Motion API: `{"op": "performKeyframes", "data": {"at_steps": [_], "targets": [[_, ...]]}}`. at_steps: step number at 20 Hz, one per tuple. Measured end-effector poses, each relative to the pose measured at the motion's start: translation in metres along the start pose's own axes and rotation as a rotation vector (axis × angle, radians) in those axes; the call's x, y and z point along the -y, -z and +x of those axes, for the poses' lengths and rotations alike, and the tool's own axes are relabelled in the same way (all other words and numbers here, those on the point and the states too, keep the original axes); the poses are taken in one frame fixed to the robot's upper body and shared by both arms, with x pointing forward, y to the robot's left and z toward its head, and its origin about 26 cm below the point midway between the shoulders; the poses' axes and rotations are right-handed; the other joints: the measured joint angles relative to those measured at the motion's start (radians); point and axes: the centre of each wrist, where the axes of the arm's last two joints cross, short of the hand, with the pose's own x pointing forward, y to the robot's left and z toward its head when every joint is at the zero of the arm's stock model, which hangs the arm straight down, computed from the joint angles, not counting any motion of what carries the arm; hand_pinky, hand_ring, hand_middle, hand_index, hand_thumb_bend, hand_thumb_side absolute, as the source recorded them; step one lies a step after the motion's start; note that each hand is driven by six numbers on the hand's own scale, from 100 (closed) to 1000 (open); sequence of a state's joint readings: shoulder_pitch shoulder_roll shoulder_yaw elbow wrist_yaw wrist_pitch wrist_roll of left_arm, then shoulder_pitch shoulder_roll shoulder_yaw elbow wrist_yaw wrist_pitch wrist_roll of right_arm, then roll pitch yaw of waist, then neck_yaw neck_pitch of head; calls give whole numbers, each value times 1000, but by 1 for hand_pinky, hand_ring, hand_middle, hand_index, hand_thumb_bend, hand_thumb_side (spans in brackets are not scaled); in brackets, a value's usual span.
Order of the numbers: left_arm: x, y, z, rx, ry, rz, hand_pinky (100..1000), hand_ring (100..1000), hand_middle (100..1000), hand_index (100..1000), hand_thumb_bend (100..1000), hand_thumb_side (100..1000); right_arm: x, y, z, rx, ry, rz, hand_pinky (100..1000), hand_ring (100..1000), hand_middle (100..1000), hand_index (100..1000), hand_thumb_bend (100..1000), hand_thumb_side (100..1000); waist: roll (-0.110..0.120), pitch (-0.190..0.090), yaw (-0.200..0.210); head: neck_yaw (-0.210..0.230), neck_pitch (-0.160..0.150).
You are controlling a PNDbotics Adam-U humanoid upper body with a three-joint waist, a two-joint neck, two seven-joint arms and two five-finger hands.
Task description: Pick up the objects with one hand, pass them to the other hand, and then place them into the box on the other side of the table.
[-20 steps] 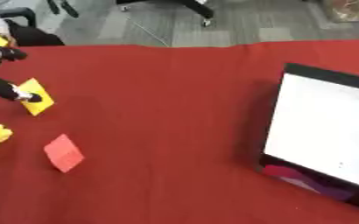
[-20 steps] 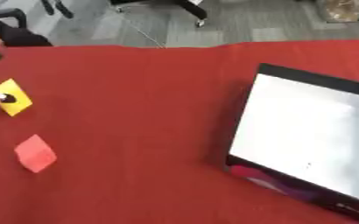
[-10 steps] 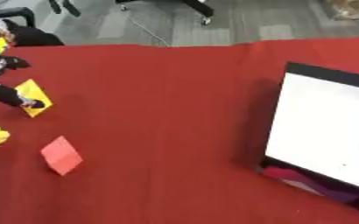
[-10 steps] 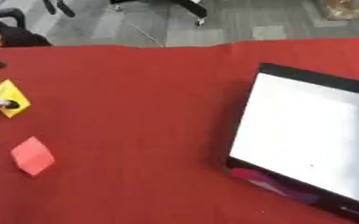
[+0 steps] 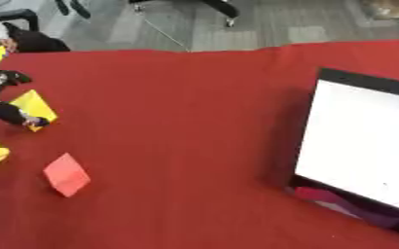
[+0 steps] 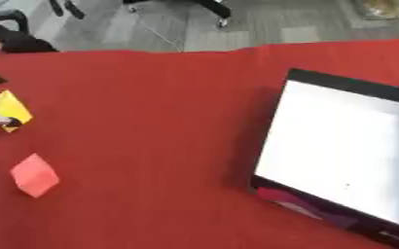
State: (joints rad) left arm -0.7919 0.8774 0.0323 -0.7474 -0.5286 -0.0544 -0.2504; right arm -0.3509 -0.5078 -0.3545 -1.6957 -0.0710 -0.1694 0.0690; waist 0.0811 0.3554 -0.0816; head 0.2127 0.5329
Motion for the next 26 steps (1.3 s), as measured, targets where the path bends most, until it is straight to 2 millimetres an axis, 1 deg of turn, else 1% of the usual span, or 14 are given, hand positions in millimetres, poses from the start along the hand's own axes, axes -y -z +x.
{"op": "performKeyframes", "data": {"at_steps": [5, 12, 17, 20, 25, 26], "targets": [[2, 0, -3, -22, -10, 7, 1000, 945, 830, 891, 709, 181, 0, -2, -1, -5, -2, 2, 914, 1000, 1000, 980, 100, 701, 0, 4, -2, 4, -4], [6, -1, -10, -68, -27, 9, 1000, 935, 816, 883, 636, 180, 0, -2, -1, -5, -3, 7, 915, 1000, 1000, 979, 100, 699, 4, 5, -4, 5, -8], [9, -2, -16, -115, -37, -11, 1000, 934, 816, 878, 627, 188, 0, -2, -1, -4, -3, 6, 915, 1000, 1000, 979, 100, 697, 4, 5, -5, 5, -9], [11, -2, -18, -131, -40, -33, 1000, 930, 811, 872, 603, 189, 0, -2, -1, -3, -3, 5, 916, 1000, 1000, 979, 100, 696, 4, 5, -6, 5, -9], [13, -2, -21, -144, -46, -73, 1000, 927, 810, 836, 574, 168, 0, -2, -1, 0, -3, 4, 916, 1000, 1000, 979, 100, 694, 4, 5, -10, 5, -9], [13, -2, -21, -144, -47, -77, 1000, 925, 808, 826, 548, 169, 0, -2, -1, 0, -3, 3, 917, 1000, 1000, 979, 100, 693, 4, 5, -10, 4, -9]]}}
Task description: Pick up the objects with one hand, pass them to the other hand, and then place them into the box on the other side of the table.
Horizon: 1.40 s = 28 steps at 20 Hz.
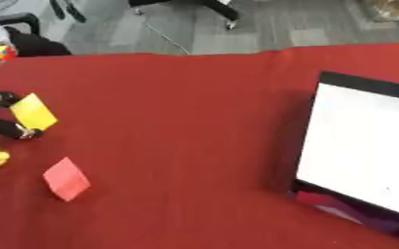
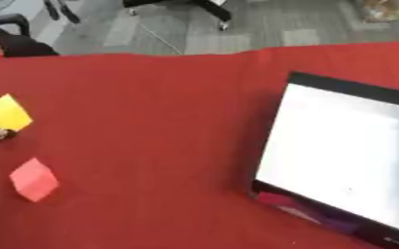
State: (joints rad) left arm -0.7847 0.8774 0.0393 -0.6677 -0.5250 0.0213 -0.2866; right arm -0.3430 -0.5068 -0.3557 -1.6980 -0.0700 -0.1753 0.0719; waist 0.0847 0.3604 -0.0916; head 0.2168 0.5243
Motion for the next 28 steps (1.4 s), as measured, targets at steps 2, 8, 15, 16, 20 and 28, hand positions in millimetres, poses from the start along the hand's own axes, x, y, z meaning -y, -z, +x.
{"op": "performKeyframes", "data": {"at_steps": [2, 8, 15, 16, 20, 28], "targets": [[-1, 0, 0, 1, -1, -7, 1000, 921, 801, 797, 491, 151, 0, 0, 0, 0, 0, 0, 917, 1000, 1000, 979, 100, 692, 0, 0, -1, -1, 0], [-1, 1, 1, 5, -28, -5, 1000, 892, 728, 698, 252, 156, 0, 0, 0, 0, 0, -1, 918, 1000, 1000, 978, 100, 692, 0, 0, -4, -8, 2], [2, 2, 5, 27, -86, 0, 1000, 853, 675, 598, 123, 100, 0, -2, -1, -5, 0, 0, 919, 1000, 1000, 976, 100, 689, 0, 0, -4, -19, 10], [2, 2, 6, 33, -90, 1, 1000, 849, 668, 590, 114, 100, 0, -2, -1, -5, 0, 0, 919, 1000, 1000, 976, 100, 688, 0, 0, -3, -21, 10], [-6, 0, 22, 109, -88, 17, 1000, 828, 662, 570, 100, 100, 0, -2, -1, -5, 4, -1, 918, 1000, 1000, 975, 100, 677, 0, -1, 8, -45, 21], [-23, -14, 71, 334, -28, 14, 1000, 810, 662, 565, 100, 100, -1, 3, 2, 16, 27, -11, 917, 1000, 1000, 972, 100, 655, -2, -41, 18, -138, 76]]}}
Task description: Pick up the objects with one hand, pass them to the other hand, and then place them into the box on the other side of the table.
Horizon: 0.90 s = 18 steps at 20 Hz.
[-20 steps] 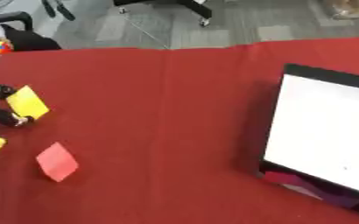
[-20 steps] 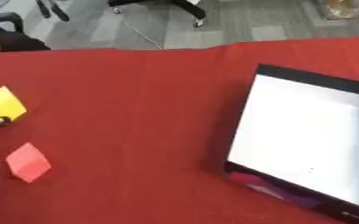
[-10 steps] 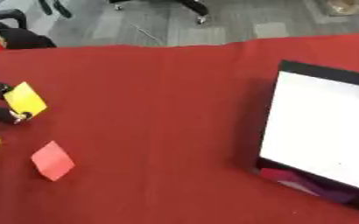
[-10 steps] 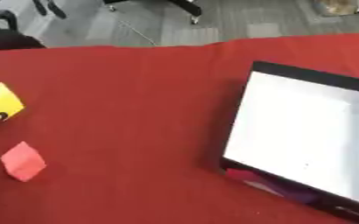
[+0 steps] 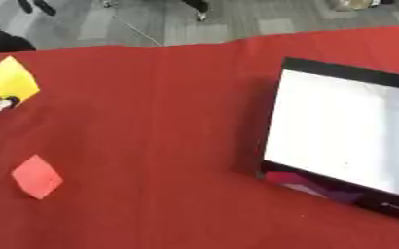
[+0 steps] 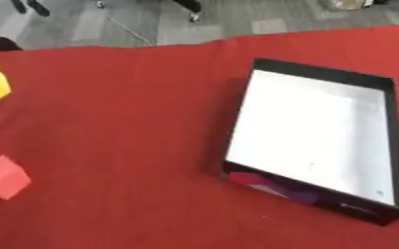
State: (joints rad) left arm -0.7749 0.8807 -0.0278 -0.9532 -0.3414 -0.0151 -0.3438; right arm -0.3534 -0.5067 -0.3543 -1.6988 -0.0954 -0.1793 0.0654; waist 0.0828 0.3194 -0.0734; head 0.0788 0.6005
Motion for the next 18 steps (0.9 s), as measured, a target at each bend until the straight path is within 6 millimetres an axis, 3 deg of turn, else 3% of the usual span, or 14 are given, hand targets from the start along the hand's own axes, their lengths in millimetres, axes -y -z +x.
{"op": "performKeyframes", "data": {"at_steps": [9, 14, 18], "targets": [[9, -13, 42, 193, 9, -86, 1000, 797, 638, 563, 100, 100, -7, 9, 4, 17, 37, 14, 915, 1000, 1000, 969, 100, 614, -18, -52, 16, -65, 66], [20, -26, 69, 309, -9, -125, 1000, 785, 622, 563, 100, 126, -14, 24, 11, 47, 48, 48, 915, 1000, 1000, 975, 100, 555, -26, -67, 21, -84, 74], [35, -38, 95, 416, -40, -142, 1000, 775, 611, 561, 100, 142, -27, 46, 22, 100, 49, 120, 915, 1000, 1000, 976, 100, 498, -30, -89, 25, -106, 75]]}}
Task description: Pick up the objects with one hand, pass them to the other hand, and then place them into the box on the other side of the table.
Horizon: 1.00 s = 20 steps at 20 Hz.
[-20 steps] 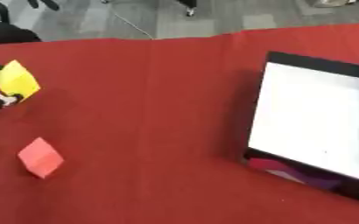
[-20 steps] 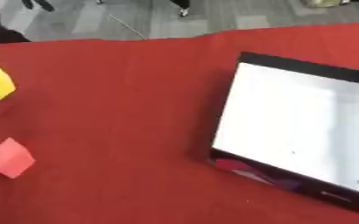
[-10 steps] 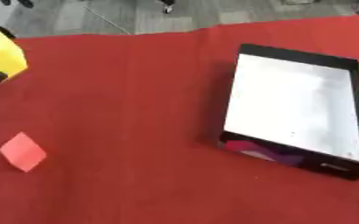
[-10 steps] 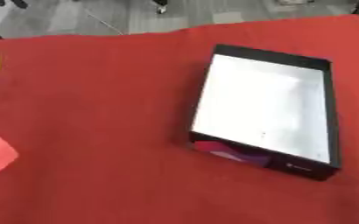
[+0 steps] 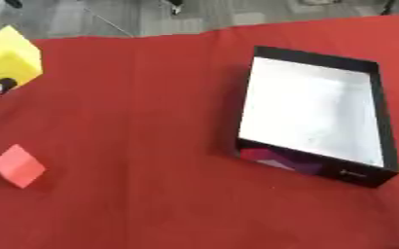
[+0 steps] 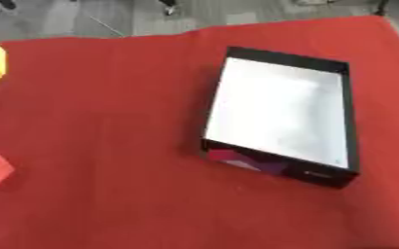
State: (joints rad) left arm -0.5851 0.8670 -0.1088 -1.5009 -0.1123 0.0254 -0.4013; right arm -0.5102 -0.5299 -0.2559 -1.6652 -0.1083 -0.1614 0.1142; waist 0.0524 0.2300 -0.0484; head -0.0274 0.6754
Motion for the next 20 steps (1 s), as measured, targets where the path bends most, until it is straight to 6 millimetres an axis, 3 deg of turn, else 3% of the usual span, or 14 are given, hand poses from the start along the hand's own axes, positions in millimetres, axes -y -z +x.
{"op": "performKeyframes", "data": {"at_steps": [8, 15, 20], "targets": [[28, 5, 42, 157, -38, -10, 1000, 760, 596, 559, 100, 159, -39, 43, 8, 80, -21, 216, 916, 1000, 1000, 976, 100, 407, -14, -20, 3, -52, 21], [62, 9, 55, 239, -105, -28, 1000, 754, 583, 560, 100, 199, -99, 55, -4, 79, -15, 397, 922, 1000, 1000, 982, 100, 379, -24, -26, 0, -95, 67], [84, 11, 60, 299, -180, -38, 1000, 757, 572, 558, 100, 281, -136, 61, -1, 99, 5, 471, 918, 1000, 1000, 985, 100, 359, -24, -26, 0, -109, 74]]}}
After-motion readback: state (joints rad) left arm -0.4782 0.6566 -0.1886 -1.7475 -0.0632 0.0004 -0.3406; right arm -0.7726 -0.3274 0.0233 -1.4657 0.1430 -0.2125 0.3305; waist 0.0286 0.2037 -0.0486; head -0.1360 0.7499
